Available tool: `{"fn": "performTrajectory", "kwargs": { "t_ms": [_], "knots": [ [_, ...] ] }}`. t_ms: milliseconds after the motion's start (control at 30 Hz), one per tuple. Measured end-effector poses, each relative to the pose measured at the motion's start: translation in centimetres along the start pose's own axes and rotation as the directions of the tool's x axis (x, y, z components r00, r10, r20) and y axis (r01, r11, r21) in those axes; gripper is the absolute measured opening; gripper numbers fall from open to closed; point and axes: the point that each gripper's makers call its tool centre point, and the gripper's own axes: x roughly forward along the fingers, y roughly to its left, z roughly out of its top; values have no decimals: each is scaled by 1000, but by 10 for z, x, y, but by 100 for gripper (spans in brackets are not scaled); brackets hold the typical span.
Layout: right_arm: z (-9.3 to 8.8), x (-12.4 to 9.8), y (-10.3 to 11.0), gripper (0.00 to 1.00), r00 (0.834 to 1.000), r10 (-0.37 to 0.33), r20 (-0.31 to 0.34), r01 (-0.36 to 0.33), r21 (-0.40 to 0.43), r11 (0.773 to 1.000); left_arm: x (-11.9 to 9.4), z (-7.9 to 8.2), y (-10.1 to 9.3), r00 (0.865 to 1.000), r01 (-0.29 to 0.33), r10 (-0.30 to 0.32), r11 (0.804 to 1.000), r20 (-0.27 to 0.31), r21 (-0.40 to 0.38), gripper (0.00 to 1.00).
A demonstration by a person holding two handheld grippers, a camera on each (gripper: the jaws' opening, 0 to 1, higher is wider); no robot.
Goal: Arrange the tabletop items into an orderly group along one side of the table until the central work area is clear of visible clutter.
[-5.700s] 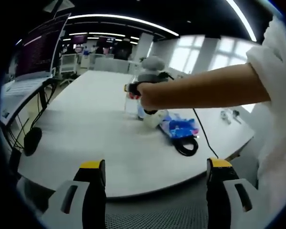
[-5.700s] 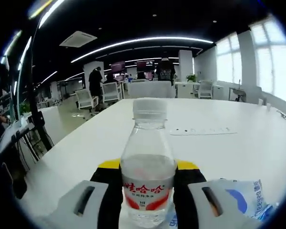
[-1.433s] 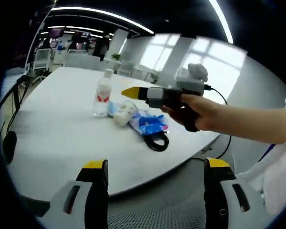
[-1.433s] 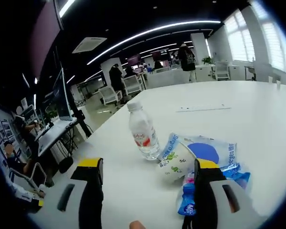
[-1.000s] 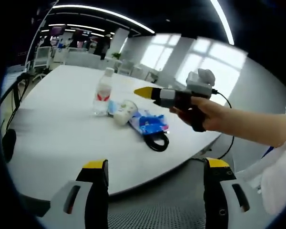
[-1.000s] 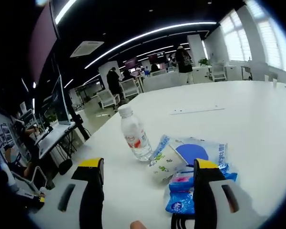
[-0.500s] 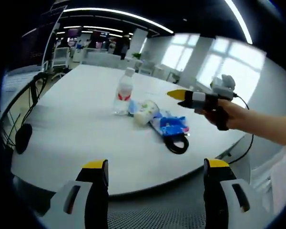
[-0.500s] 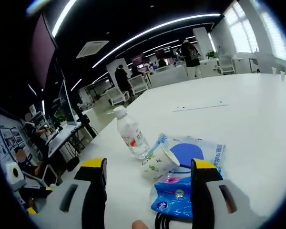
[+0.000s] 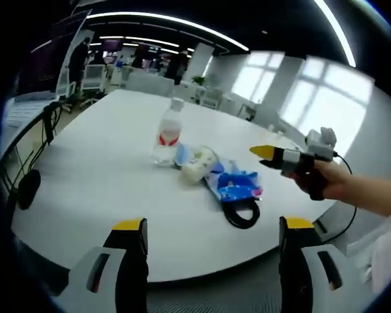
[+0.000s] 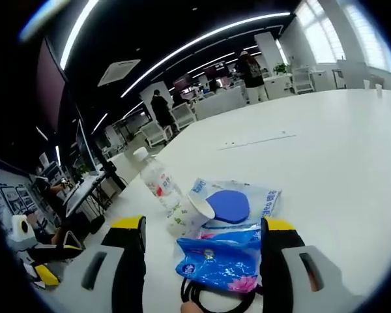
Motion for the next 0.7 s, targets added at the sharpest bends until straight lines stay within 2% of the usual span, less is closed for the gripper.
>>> {"fn": "performTrajectory", "kwargs": {
  "t_ms": [100,233,433,700],
  "knots": [
    [3,-7,-7,70,1000,-2,2,2,4,1000,13,-1,-14,1000,24,-23,1000,-18,18,79],
    [5,-13,-16,70,1000,-8,3,8,6,1000,25,0,-23,998,47,-45,998,-34,35,78],
    [2,-24,-33,70,1000,-24,-3,24,20,1000,44,5,-25,998,52,-51,999,-34,11,78],
    [-6,-37,-54,69,999,-40,-14,41,40,998,69,5,-30,996,59,-59,998,-65,-4,76]
  ]
}}
